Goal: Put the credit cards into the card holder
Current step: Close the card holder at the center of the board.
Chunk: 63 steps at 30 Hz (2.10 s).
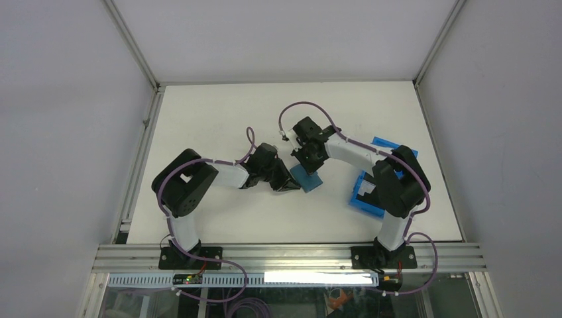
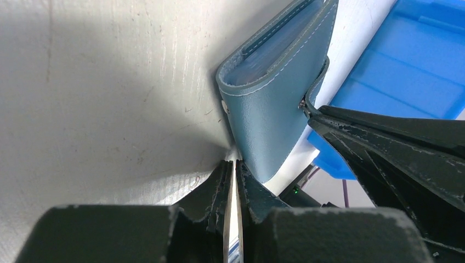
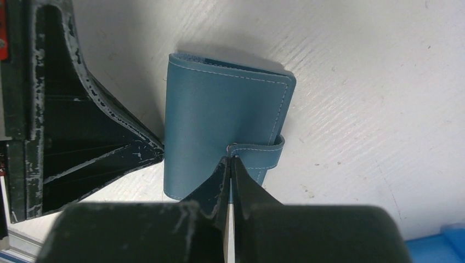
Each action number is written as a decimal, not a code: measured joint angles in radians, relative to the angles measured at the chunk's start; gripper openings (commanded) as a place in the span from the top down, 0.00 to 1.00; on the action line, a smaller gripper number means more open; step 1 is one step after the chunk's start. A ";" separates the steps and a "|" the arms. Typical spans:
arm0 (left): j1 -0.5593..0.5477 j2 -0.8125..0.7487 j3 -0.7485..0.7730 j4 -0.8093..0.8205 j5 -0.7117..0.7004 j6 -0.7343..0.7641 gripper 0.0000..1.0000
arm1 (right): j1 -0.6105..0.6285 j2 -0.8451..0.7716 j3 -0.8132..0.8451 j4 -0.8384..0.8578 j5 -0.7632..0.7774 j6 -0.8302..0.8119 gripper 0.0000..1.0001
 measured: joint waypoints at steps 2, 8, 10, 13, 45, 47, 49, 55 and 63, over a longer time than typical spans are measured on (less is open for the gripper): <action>0.000 0.000 0.000 0.003 0.002 0.000 0.92 | 0.006 -0.002 -0.004 0.003 0.011 -0.005 1.00; 0.000 0.006 0.000 0.012 0.014 -0.005 0.92 | 0.022 -0.004 -0.007 0.006 0.053 -0.008 1.00; 0.000 0.008 0.000 0.019 0.016 -0.007 0.92 | 0.022 -0.005 -0.007 0.006 0.068 -0.008 1.00; 0.000 0.010 0.000 0.028 0.016 -0.008 0.93 | 0.020 -0.005 -0.002 0.002 0.076 -0.008 1.00; 0.000 0.015 0.000 0.058 0.018 -0.026 0.93 | 0.066 -0.013 -0.003 0.001 0.173 -0.021 1.00; 0.000 0.016 0.000 0.060 0.018 -0.027 0.93 | 0.066 -0.017 -0.003 0.001 0.174 -0.023 1.00; 0.000 0.016 0.000 0.062 0.018 -0.027 0.93 | 0.066 -0.018 -0.003 0.002 0.177 -0.023 1.00; 0.000 0.016 0.000 0.066 0.018 -0.027 0.93 | 0.066 -0.018 -0.003 0.002 0.182 -0.024 1.00; 0.000 0.016 0.000 0.067 0.018 -0.030 0.93 | 0.071 -0.018 -0.003 0.002 0.188 -0.024 1.00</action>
